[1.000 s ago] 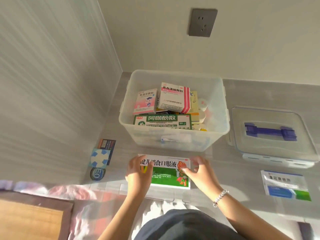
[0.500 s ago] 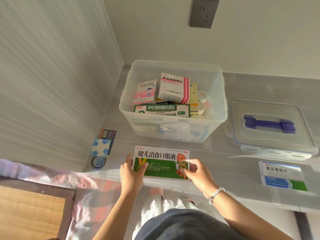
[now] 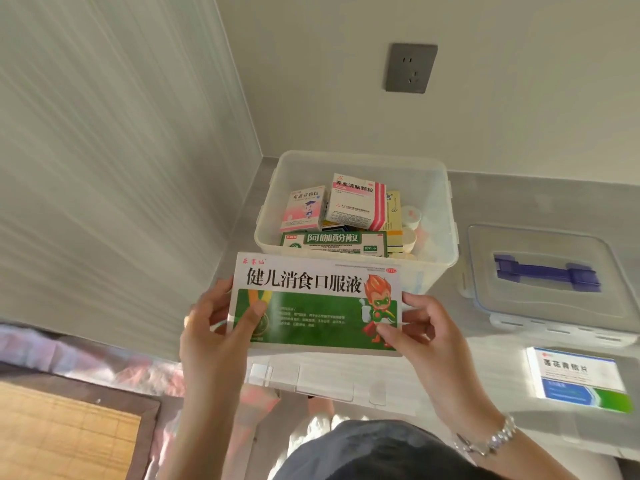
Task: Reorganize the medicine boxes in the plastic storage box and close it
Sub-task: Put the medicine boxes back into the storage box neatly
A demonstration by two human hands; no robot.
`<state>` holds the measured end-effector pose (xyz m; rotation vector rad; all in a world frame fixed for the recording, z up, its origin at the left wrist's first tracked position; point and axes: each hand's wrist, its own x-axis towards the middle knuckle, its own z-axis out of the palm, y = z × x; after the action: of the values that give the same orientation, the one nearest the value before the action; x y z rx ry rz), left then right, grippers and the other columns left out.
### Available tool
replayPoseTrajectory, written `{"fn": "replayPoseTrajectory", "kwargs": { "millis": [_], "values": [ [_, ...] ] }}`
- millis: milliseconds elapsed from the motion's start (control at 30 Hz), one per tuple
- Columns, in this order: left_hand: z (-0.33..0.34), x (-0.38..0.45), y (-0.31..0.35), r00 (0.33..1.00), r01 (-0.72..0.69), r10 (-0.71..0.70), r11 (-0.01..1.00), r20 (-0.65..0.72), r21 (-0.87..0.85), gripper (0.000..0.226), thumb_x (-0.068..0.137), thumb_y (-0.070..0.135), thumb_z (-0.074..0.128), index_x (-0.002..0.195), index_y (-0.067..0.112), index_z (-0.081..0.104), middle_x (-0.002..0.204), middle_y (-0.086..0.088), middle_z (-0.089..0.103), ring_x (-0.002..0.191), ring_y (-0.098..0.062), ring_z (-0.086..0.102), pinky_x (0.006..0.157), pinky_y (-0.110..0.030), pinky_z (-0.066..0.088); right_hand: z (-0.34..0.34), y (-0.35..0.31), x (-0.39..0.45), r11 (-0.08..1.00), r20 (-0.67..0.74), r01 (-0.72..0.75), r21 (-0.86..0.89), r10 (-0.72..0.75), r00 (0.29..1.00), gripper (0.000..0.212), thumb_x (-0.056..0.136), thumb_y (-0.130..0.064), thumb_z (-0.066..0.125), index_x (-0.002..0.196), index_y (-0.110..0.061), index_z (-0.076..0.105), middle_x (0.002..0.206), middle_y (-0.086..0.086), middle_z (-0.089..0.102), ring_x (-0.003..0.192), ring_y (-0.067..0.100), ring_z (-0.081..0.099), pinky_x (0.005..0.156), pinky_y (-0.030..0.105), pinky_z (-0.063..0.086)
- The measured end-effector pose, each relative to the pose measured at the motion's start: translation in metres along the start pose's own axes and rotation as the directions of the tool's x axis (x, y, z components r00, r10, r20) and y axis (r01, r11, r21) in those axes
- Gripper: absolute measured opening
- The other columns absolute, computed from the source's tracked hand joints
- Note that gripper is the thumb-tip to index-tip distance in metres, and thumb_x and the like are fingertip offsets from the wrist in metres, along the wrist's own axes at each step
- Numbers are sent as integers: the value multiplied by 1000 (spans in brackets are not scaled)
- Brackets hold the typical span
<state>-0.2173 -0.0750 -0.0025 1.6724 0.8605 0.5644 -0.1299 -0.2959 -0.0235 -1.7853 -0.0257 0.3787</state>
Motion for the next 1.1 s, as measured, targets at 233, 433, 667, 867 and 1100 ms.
{"fn": "replayPoseTrajectory", "kwargs": {
  "millis": [233, 433, 667, 867, 1100],
  "values": [
    [20, 31, 44, 991, -83, 87, 995, 100, -45, 36, 77, 22, 73, 100, 47, 61, 102, 7, 69, 91, -9, 67, 73, -28, 54, -10, -36, 27, 996, -97, 87, 13, -85, 992, 38, 66, -30, 77, 95, -41, 55, 90, -2, 64, 81, 13, 66, 72, 29, 53],
    [65, 93, 57, 972, -120, 112, 992, 209, 28, 31, 78, 24, 72, 96, 43, 56, 94, 16, 63, 80, 9, 61, 55, -6, 46, -10, -56, 86, 989, -240, 102, -104, -124, 963, 41, 72, -28, 75, 108, -29, 55, 92, -2, 60, 80, 12, 62, 62, 22, 45],
    [104, 145, 41, 889, -279, 54, 851, 454, 445, 31, 83, 31, 65, 111, 24, 55, 106, -1, 63, 91, -14, 61, 68, -25, 48, -2, -55, 157, 919, -164, -103, -381, 42, 985, 54, 73, -36, 74, 116, -15, 49, 105, 9, 58, 76, 17, 57, 51, 24, 37],
    [106, 162, 36, 832, -505, 140, 594, 537, 626, 41, 88, 39, 55, 123, 20, 45, 101, 0, 61, 82, -14, 59, 66, -27, 50, -3, -41, 165, 874, -178, -160, -459, 86, 980, 48, 65, -49, 76, 91, -20, 47, 73, 0, 60, 60, 13, 57, 46, 24, 35],
    [113, 165, 34, 805, -560, 50, 393, 591, 729, 63, 86, 57, 46, 135, 20, 30, 104, -1, 58, 79, -16, 59, 63, -28, 50, -4, -33, 164, 863, -135, -155, -480, 102, 986, 50, 63, -53, 74, 90, -21, 47, 85, -3, 60, 69, 11, 58, 50, 23, 37]
  ]
}}
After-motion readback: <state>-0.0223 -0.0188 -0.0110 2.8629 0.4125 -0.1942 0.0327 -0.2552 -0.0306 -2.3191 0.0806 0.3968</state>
